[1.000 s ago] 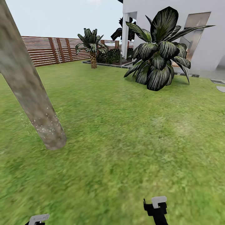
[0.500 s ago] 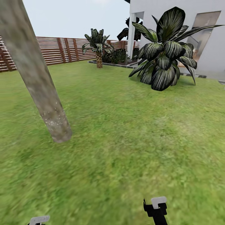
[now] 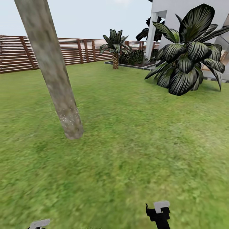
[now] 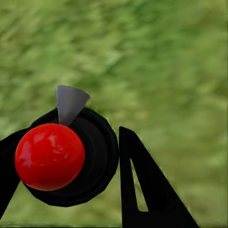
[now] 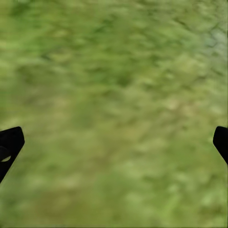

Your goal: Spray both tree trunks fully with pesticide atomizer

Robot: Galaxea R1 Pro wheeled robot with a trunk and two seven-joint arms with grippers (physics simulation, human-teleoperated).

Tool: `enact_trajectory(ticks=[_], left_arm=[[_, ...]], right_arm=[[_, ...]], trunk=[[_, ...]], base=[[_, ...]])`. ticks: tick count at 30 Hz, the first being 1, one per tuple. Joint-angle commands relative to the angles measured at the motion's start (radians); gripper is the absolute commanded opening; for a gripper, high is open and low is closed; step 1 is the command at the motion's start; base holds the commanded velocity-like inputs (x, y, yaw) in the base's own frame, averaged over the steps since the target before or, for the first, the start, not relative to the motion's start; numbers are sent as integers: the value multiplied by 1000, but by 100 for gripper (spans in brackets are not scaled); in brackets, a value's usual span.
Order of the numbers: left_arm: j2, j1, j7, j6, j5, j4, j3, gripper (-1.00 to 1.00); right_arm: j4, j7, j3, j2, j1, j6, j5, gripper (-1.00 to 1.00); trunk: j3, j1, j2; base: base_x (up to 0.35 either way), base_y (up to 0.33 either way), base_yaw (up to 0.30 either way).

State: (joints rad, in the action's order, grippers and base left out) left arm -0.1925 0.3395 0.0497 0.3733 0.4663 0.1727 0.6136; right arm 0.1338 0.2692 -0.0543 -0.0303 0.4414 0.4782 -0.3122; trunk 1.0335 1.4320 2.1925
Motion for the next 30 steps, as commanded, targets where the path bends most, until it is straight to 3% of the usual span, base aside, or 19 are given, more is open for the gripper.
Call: enact_trajectory(ticks=[1,8,15,30], left_arm=[[0,1,5,3,5,-1,8,-100],[-1,1,4,3,2,-1,9,-100],[-1,-3,7,4,-68,-1,8,-100],[-1,-4,6,-2,-74,-2,8,-100]], right_arm=[[-1,5,-5,0,0,2,-11,100],[-2,5,-5,-1,0,2,-11,100],[0,5,-5,-2,0,2,0,100],[-2,5,-5,-3,0,2,30,100]], trunk=[[1,0,0],[1,0,0],[-1,0,0],[-10,0,0]], base=[[0,-2,283],[0,0,283],[0,0,282],[0,0,280]])
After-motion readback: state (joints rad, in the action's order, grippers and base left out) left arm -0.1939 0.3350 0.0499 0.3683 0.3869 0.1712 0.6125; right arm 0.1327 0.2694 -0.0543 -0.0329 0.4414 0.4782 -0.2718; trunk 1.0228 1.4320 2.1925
